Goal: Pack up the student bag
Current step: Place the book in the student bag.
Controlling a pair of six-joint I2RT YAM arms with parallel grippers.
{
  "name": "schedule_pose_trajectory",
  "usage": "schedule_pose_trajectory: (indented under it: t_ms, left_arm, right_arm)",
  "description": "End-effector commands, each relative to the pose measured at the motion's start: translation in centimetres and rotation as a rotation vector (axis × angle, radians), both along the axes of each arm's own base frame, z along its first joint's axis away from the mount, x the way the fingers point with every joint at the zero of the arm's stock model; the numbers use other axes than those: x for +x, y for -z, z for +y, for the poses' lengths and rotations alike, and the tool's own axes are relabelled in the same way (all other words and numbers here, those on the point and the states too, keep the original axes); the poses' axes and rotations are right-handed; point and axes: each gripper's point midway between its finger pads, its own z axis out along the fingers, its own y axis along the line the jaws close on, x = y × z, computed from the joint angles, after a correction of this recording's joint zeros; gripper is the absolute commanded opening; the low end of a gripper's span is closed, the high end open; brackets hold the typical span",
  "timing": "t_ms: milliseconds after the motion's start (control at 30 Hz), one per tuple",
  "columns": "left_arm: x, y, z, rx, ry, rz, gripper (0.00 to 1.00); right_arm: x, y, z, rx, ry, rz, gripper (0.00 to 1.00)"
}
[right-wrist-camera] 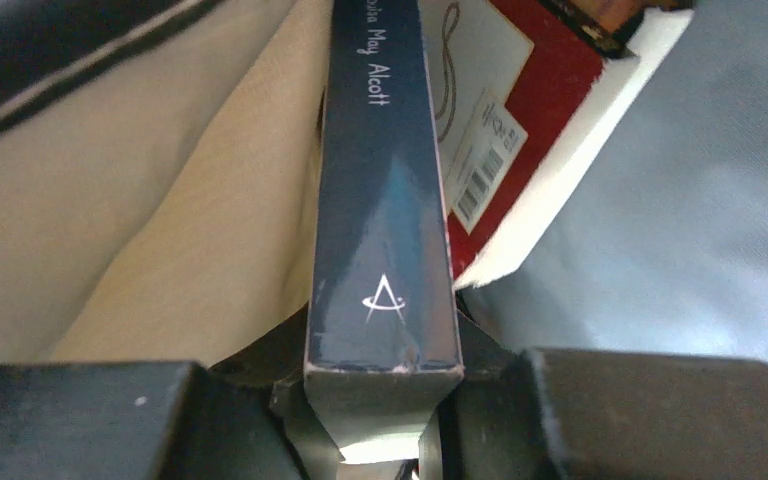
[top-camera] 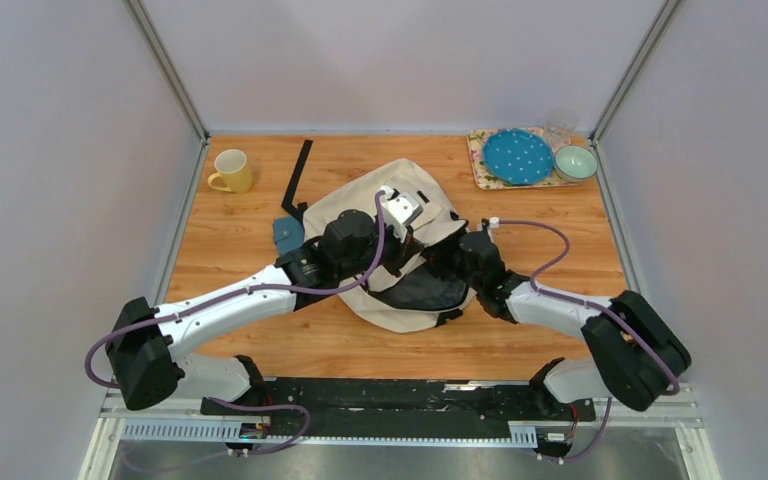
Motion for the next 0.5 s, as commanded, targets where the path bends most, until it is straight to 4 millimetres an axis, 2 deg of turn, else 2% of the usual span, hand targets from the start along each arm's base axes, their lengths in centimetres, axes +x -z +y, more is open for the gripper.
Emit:
schedule_pose_trajectory:
  t_ms: [0, 133, 167, 267, 400, 467]
  left_arm:
    - [-0.6, -4.7, -0.7, -0.147, 0.027, -0.052, 0.0]
    - [-0.6, -4.2, -0.5, -0.133, 0.021, -0.043, 0.0]
    - [-0.6, -4.0, -0.4, -0.129, 0.02, -0.044, 0.0]
    - [-0.4, -3.7, -0.2, -0.114, 0.008, -0.045, 0.0]
    - [-0.4, -3.6, 0.0, -0.105, 0.006, -0.053, 0.0]
    - [-0.3, -3.5, 0.1, -0.101, -0.001, -0.056, 0.0]
  right_arm:
    - [3.3, -1.6, 2.1, 0.048, 0.066, -0.052, 0.13]
    - [2.9, 1.5, 4.1, 0.013, -0.022, 0.009, 0.31]
    - [2.5, 3.0, 3.9, -0.008, -0.026, 0.033, 0.45]
    - [1.3, 4.8, 3.8, -0.059, -0.093, 0.053, 0.67]
    - [-0.8, 6.4, 3.2, -0.138, -0.198, 0.055, 0.75]
    - [-1.5, 5.8, 2.9, -0.142, -0.214, 0.041, 0.77]
